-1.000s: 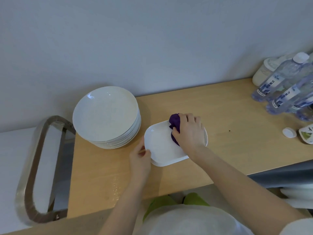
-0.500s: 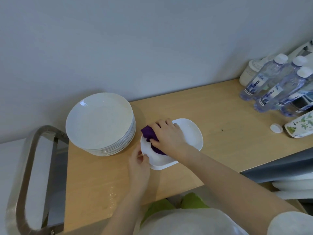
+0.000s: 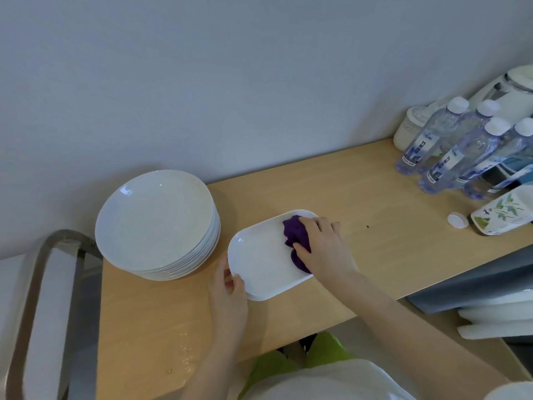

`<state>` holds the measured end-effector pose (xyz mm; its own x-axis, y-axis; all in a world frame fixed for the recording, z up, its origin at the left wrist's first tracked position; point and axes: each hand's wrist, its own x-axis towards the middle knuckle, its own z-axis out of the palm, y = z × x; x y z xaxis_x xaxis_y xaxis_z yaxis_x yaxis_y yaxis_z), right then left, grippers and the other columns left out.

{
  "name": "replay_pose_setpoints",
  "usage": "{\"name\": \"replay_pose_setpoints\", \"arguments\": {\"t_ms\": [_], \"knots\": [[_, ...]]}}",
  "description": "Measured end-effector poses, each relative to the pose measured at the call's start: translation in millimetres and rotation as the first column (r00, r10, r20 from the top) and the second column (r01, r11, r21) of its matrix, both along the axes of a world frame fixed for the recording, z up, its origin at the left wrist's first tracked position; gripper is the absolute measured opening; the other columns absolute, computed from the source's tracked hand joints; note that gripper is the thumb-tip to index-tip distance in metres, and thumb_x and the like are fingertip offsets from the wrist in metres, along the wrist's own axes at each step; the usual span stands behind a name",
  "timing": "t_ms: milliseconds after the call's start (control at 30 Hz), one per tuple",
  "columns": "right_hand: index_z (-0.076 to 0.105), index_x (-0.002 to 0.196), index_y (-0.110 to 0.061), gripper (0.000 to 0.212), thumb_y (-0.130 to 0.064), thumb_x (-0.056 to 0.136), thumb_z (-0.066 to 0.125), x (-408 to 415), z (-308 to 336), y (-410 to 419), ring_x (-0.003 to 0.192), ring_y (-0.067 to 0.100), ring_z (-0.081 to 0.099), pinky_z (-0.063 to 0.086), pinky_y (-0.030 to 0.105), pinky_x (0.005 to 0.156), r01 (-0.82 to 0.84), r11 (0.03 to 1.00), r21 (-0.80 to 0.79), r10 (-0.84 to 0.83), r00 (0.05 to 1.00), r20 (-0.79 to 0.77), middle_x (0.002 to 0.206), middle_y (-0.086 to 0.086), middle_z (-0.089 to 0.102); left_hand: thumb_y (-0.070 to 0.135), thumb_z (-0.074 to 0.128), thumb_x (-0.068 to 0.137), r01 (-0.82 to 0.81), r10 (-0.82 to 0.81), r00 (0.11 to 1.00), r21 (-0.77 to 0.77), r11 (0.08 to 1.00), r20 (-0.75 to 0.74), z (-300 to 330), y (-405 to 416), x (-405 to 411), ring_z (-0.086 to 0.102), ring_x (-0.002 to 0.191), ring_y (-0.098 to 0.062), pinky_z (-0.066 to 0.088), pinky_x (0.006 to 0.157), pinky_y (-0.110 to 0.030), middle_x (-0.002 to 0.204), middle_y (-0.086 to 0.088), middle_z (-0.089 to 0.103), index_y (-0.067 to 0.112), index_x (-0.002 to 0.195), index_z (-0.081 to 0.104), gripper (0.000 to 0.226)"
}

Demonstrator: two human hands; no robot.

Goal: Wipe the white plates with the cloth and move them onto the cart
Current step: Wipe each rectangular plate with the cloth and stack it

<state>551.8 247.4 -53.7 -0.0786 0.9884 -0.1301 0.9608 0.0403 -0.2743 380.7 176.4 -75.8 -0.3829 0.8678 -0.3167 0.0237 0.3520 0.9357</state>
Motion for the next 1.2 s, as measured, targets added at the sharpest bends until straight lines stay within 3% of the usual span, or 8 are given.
{"name": "replay_pose_setpoints", "arguments": {"t_ms": [133,267,533,733,833,1000,1100,1200], "knots": [[0.03,0.146,-0.023,0.055,-0.039,0.096,0.044,-24,-4,-18,0.118,0.027,0.035,0.028,0.028,0.103,-0.047,0.999,-0.014,0.046,0.995,-0.087,0.139,0.0,0.039,0.002,0.046,0.093,-0.041,0.041,0.999,-0.013,0.999,0.0,1,0,2,0.061,0.105,-0.017,0.054,0.088,-0.05,0.112,0.013,0.063,0.052,0.108,0.054,0.053],[0.031,0.145,-0.022,0.054,-0.036,0.095,0.045,-59,-3,-28,0.118,0.027,0.033,0.033,0.034,0.102,-0.249,0.968,-0.034,0.24,0.955,-0.172,0.14,0.001,0.037,-0.002,0.045,0.092,-0.076,0.076,0.997,-0.042,0.996,0.004,0,3,3,0.066,0.093,-0.015,0.056,0.081,-0.043,0.094,0.016,0.068,0.051,0.1,0.057,0.055],[0.036,0.142,-0.019,0.049,-0.028,0.095,0.048,-48,6,-15,0.12,0.029,0.03,0.035,0.038,0.099,-0.48,0.87,-0.112,0.465,0.875,-0.13,0.14,0.006,0.038,0.006,0.049,0.096,-0.147,0.145,0.989,-0.066,0.987,-0.029,-3,0,8,0.062,0.101,-0.027,0.053,0.087,-0.05,0.106,-0.002,0.063,0.025,0.131,0.055,0.04],[0.037,0.141,-0.024,0.046,-0.025,0.096,0.044,14,9,7,0.121,0.027,0.032,0.035,0.033,0.099,-0.387,0.914,-0.118,0.387,0.922,-0.022,0.14,-0.001,0.036,0.008,0.048,0.095,-0.174,0.168,0.983,-0.09,0.981,-0.069,-1,0,14,0.06,0.104,-0.022,0.053,0.089,-0.049,0.122,-0.003,0.06,0.034,0.127,0.056,0.042],[0.034,0.143,-0.025,0.048,-0.026,0.096,0.043,31,5,23,0.122,0.027,0.032,0.032,0.029,0.1,-0.33,0.941,-0.081,0.334,0.941,0.058,0.143,-0.002,0.035,0.009,0.049,0.094,-0.194,0.185,0.978,-0.092,0.977,-0.098,1,1,16,0.061,0.101,-0.017,0.054,0.087,-0.042,0.117,0.008,0.063,0.043,0.115,0.058,0.041],[0.035,0.141,-0.024,0.05,-0.018,0.093,0.046,28,-2,43,0.121,0.027,0.034,0.031,0.028,0.092,-0.346,0.935,0.077,0.336,0.934,0.124,0.143,-0.001,0.035,0.008,0.051,0.092,-0.201,0.186,0.975,-0.125,0.971,-0.124,-1,2,13,0.061,0.106,-0.019,0.053,0.091,-0.043,0.112,0.017,0.063,0.039,0.118,0.059,0.041],[0.039,0.141,-0.024,0.051,-0.019,0.091,0.052,29,-1,56,0.121,0.028,0.035,0.034,0.03,0.094,-0.316,0.935,0.162,0.317,0.948,0.016,0.143,0.0,0.038,0.009,0.052,0.093,-0.178,0.165,0.981,-0.139,0.974,-0.106,0,1,10,0.061,0.101,-0.013,0.054,0.088,-0.043,0.103,0.027,0.063,0.047,0.11,0.059,0.042],[0.049,0.135,-0.015,0.049,-0.017,0.088,0.061,40,4,64,0.117,0.031,0.04,0.033,0.03,0.098,-0.157,0.946,0.285,0.22,0.953,-0.206,0.138,0.006,0.047,0.013,0.054,0.093,-0.166,0.155,0.985,-0.162,0.973,-0.077,0,0,7,0.063,0.098,-0.016,0.055,0.085,-0.04,0.108,0.012,0.065,0.053,0.106,0.058,0.043]]}}
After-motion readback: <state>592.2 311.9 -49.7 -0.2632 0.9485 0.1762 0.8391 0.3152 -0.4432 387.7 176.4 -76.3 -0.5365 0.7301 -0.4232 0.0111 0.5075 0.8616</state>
